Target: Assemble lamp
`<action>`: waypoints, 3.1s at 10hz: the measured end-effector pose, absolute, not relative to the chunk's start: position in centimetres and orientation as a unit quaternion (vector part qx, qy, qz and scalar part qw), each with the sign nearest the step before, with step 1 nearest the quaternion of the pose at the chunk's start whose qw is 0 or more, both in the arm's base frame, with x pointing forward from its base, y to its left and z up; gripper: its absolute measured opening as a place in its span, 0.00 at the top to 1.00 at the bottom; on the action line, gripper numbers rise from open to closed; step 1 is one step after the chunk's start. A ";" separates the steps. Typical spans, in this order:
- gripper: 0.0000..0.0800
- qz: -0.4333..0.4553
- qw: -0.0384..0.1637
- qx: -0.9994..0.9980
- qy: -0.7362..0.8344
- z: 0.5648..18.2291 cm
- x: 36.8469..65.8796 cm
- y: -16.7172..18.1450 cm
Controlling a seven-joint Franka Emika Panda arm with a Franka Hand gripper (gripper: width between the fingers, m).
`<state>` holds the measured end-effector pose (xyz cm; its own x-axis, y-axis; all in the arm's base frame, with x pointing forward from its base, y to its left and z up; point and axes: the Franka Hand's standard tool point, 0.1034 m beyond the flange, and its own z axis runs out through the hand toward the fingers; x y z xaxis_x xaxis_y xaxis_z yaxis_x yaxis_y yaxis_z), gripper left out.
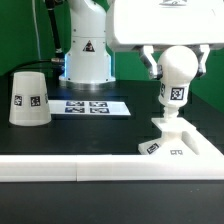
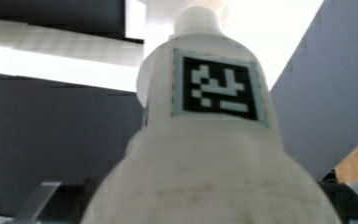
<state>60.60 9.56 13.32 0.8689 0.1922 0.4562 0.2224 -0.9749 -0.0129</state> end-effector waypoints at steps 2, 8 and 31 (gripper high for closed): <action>0.28 -0.229 0.033 -0.967 -0.108 12.8 60.5 9.6; 0.28 -0.267 0.027 -0.957 -0.109 11.9 59.7 10.0; 0.13 -0.076 0.054 -0.989 -0.118 13.0 58.7 9.1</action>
Offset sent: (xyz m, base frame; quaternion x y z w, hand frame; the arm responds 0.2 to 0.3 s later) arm 0.0021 0.0064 -0.0075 -0.0053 0.0067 0.0019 1.0000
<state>58.75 9.12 13.04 0.9606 0.2246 0.1636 0.2410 -0.9665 -0.0881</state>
